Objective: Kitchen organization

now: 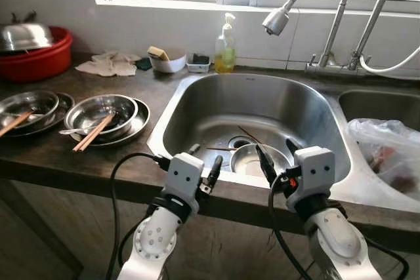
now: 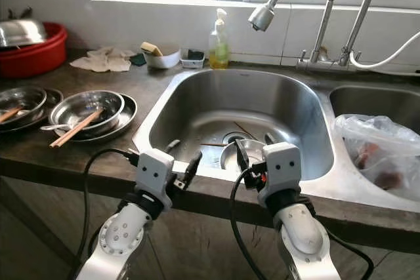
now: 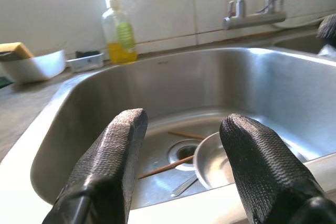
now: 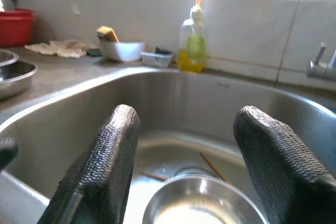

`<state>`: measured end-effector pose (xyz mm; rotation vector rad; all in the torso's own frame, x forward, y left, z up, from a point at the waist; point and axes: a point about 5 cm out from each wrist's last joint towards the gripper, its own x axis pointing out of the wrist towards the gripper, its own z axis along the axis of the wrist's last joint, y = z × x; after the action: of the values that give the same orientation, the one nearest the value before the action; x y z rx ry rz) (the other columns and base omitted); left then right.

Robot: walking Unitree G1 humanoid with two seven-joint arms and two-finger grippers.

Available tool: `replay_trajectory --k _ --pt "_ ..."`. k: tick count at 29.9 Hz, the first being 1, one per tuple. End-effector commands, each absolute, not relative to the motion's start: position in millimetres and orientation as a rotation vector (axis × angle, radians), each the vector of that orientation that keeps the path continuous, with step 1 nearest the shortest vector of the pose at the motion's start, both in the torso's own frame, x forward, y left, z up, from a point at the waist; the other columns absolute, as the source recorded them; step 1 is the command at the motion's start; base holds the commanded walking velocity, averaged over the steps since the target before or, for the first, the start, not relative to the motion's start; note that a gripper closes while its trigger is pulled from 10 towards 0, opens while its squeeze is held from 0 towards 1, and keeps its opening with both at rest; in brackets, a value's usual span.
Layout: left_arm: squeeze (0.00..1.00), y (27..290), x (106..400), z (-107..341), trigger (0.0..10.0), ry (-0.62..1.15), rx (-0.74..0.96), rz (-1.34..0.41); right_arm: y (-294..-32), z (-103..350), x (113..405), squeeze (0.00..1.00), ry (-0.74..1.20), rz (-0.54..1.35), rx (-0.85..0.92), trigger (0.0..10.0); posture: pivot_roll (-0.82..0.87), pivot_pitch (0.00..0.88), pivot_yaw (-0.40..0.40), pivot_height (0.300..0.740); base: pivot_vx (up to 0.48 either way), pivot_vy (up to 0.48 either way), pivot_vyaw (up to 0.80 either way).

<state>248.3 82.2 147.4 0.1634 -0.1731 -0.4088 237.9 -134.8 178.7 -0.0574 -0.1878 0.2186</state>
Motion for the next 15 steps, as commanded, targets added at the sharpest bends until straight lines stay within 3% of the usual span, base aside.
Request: replay_trajectory --k 1,15 --pt "0.0 84.1 246.9 149.5 10.0 -0.185 0.169 -0.394 -133.9 179.5 239.6 0.0 -0.185 0.226 -0.047 10.0 0.02 0.0 -0.063 0.74 0.0 0.0 0.0" --pt "0.0 80.9 243.0 144.9 10.0 -0.16 0.155 -0.399 -129.5 182.4 245.2 0.0 -0.205 0.207 -0.052 10.0 0.02 0.0 -0.042 0.74 0.0 0.0 0.0"
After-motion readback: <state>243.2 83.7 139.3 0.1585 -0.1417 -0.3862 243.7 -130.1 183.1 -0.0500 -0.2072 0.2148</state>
